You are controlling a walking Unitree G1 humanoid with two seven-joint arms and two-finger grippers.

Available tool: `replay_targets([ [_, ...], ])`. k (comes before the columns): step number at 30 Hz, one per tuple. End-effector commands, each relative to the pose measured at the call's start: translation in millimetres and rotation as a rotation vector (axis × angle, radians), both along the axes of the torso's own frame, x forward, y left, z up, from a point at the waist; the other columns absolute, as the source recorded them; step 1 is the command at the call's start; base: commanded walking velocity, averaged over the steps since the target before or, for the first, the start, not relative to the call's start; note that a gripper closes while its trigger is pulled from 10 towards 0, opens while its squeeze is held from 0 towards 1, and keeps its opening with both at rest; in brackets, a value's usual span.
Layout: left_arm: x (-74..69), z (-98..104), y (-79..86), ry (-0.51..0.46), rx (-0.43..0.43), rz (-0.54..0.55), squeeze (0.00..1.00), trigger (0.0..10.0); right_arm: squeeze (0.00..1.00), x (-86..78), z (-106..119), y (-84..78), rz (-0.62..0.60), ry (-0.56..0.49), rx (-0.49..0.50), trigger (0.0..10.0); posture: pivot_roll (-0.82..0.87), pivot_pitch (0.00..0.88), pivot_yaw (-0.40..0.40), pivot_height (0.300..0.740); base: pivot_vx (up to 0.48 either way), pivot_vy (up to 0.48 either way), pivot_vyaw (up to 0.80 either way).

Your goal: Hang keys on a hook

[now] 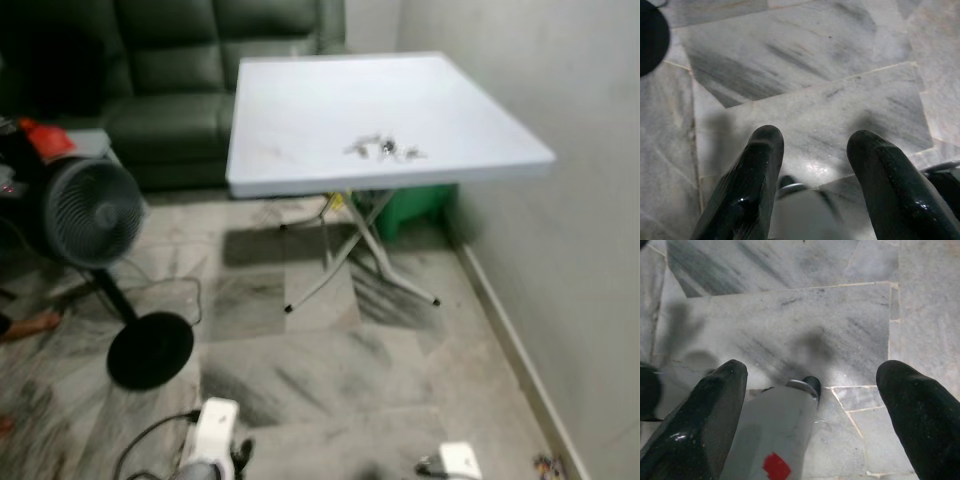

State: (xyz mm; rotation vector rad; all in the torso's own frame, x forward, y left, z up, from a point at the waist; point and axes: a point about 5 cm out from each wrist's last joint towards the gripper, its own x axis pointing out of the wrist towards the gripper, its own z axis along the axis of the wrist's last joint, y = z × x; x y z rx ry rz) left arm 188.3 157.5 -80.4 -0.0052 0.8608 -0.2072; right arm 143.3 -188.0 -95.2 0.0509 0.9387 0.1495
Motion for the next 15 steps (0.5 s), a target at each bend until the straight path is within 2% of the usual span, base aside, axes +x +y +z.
replay_targets([
  [1,-1.8,-0.1,13.2,0.006,0.028,0.016,0.0,10.0,0.0,5.3,1.1,10.2,0.014,-0.017,0.023,10.0,-0.1,0.0,-0.014,0.74,0.0,0.461,0.0],
  [7,-1.6,0.0,12.3,0.003,0.027,0.014,0.0,10.0,0.0,4.2,0.7,10.3,0.013,-0.015,0.024,10.0,-0.11,0.0,-0.013,0.74,0.0,0.458,0.0],
  [14,2.4,2.4,11.8,-0.02,0.018,0.019,0.0,10.0,0.0,6.2,1.8,9.8,0.017,-0.027,0.021,10.0,-0.11,0.0,-0.014,0.74,0.0,0.0,0.0],
  [15,5.1,4.1,12.3,-0.034,0.017,0.019,0.0,10.0,0.0,10.6,3.9,9.8,0.02,-0.048,0.022,10.0,-0.11,0.0,-0.014,0.74,0.0,0.0,0.0],
])
